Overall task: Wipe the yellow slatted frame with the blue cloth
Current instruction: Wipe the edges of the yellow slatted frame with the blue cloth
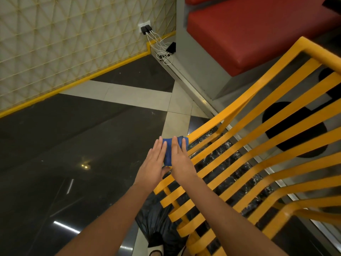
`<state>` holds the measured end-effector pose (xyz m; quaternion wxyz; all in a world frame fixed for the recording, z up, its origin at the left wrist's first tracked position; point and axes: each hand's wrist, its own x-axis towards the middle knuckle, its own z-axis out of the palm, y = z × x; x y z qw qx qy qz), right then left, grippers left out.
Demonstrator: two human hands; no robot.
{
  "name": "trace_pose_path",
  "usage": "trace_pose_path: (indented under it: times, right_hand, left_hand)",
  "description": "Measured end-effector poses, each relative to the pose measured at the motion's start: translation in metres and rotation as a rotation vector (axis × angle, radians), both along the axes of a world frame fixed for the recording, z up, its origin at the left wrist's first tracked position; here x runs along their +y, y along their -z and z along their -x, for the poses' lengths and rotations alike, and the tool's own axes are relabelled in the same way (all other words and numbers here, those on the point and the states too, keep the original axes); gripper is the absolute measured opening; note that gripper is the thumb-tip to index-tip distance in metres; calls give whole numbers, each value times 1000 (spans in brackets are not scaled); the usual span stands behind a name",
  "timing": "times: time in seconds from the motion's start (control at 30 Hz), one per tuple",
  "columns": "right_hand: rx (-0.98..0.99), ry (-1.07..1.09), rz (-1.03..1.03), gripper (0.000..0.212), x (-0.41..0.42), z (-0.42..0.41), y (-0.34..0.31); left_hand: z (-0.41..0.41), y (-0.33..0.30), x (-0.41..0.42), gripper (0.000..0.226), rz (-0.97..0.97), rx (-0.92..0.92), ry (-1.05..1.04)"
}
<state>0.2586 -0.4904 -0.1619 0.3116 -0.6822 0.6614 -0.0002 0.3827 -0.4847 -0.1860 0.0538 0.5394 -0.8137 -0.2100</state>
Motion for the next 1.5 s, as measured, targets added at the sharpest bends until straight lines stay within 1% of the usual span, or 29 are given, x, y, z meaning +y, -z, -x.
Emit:
trace_pose_path:
  times: [0.03, 0.07, 0.13, 0.2, 0.27, 0.3, 0.37, 0.43, 0.5, 0.53, 0.63, 0.67, 0.73, 0.8, 0.83, 0.93, 0.97, 1.1, 1.17, 1.23, 1.37, 1.43, 1.5]
  right_hand:
    - [-133, 36, -21, 100, -1, 6, -4]
    - [-219, 37, -14, 106, -3, 14, -9]
    - [-275, -22, 9, 115, -6, 37, -15]
    - [-216, -62, -44, 111, -13, 64, -20]
    - [-81, -81, -79, 100, -22, 87, -24]
    - [-10, -100, -78, 94, -26, 94, -24]
    - [93, -145, -54, 89, -31, 97, -18]
    - [140, -204, -22, 85, -32, 88, -11]
    - [168, -240, 12, 82, -29, 76, -4]
    - [180, -232, 28, 81, -27, 72, -2]
    - [189, -181, 35, 83, -22, 66, 0]
    - [192, -177, 31, 83, -22, 65, -1]
    - [178, -165, 18, 84, -23, 64, -2]
    - [152, -147, -7, 84, -25, 64, -4]
    - [145, -142, -18, 84, -26, 64, -5]
    - [162, -148, -28, 85, -28, 67, -5]
    - [178, -156, -27, 85, -29, 67, -4]
    - [210, -157, -23, 85, -28, 63, -1]
    - [209, -142, -22, 87, -28, 62, 0]
    - [201, -135, -29, 88, -28, 62, -1]
    - [245, -166, -16, 87, -30, 67, -2]
    - [277, -120, 7, 87, -32, 75, -2]
    - [305, -63, 29, 86, -36, 89, -3]
  left_hand:
    - [4, -4, -5, 83, -4, -22, 43]
    - [8, -5, -10, 82, 3, -68, 73]
    - [17, -4, -16, 78, 16, -190, 120]
    - [23, 6, -18, 80, 12, -262, 128]
    - [26, 16, -17, 94, 55, -285, 119]
    - [27, 19, -16, 97, 82, -293, 124]
    - [30, 18, -16, 87, 122, -323, 164]
    - [31, 13, -16, 75, 176, -364, 220]
    - [25, 14, -15, 73, 236, -359, 251]
    - [18, 17, -14, 75, 274, -337, 253]
    - [-14, 26, 0, 97, 339, -273, 252]
    - [-24, 27, 5, 100, 353, -267, 253]
    - [-33, 29, 11, 102, 357, -256, 247]
    - [-22, 27, 8, 105, 303, -219, 230]
    - [-13, 26, 5, 103, 268, -209, 230]
    - [7, 22, -11, 84, 173, -233, 278]
    - [10, 21, -15, 82, 159, -219, 270]
    - [-2, 23, -10, 84, 175, -124, 255]
    - [-14, 26, -1, 95, 201, -94, 233]
    - [-25, 30, 7, 103, 219, -127, 223]
    - [-19, 32, 8, 97, 193, -157, 178]
    - [-7, 32, 2, 94, 178, -173, 166]
    - [12, 29, -9, 85, 173, -180, 187]
